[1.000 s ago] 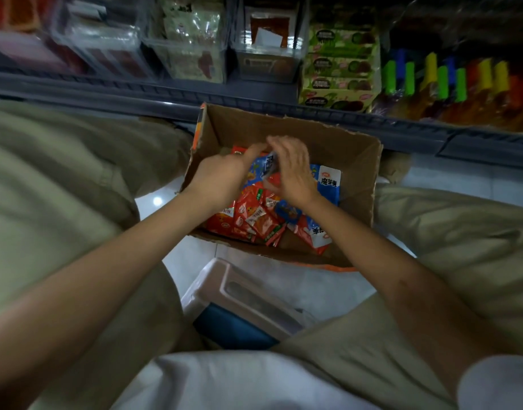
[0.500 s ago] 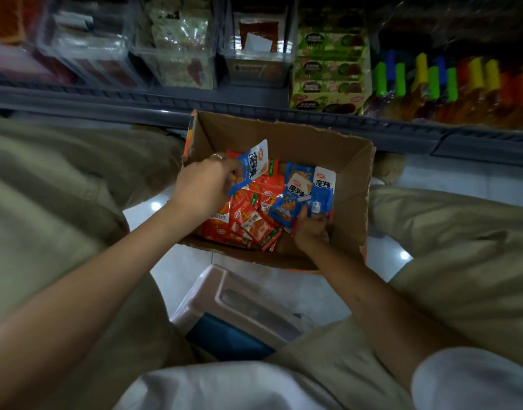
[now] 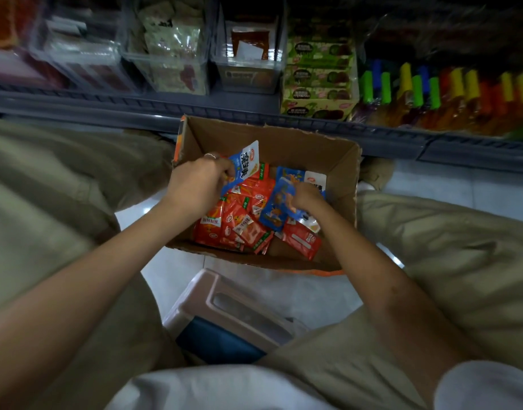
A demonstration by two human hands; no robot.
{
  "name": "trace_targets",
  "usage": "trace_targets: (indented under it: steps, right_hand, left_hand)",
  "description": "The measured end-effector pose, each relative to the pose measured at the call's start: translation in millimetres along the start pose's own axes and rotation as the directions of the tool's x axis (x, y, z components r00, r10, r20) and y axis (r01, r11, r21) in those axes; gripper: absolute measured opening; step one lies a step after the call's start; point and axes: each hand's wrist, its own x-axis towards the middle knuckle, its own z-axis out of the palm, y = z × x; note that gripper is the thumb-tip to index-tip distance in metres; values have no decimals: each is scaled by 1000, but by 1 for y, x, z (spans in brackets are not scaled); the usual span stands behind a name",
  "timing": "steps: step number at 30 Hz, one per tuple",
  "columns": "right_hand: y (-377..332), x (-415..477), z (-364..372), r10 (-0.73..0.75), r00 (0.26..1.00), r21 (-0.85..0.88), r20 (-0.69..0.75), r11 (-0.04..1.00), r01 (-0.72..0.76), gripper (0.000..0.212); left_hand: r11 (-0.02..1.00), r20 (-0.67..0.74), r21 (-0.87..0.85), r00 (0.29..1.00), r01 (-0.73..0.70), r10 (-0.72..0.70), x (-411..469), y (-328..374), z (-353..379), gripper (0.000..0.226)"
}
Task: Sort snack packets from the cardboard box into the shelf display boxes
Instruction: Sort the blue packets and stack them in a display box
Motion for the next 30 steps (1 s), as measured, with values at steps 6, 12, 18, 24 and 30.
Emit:
trace_targets:
  steps: [6, 12, 18, 24, 30]
  right_hand:
    - [-58, -39, -71, -431, 887, -26, -162, 901, 433, 11]
    - [-105, -88, -102, -669, 585, -193, -459, 717, 670, 26]
    - [-103, -122, -130, -714, 538, -405, -448, 698, 590, 30]
    - [-107, -131, -128, -686, 290, -500, -667, 701, 509, 41]
    - [-113, -156, -146, -54, 348, 217, -936, 690, 690, 62]
  left_hand:
    - [993, -140, -102, 988, 58, -72, 4, 8, -4, 31]
    - [863, -53, -503, 996, 40, -77, 5, 14, -9, 26]
    - [674, -164, -739, 975, -21, -148, 7, 26, -31, 34]
    - [571, -217, -817, 959, -77, -181, 5, 38, -50, 21]
    - [288, -407, -897, 880, -334, -247, -4, 63, -86, 29]
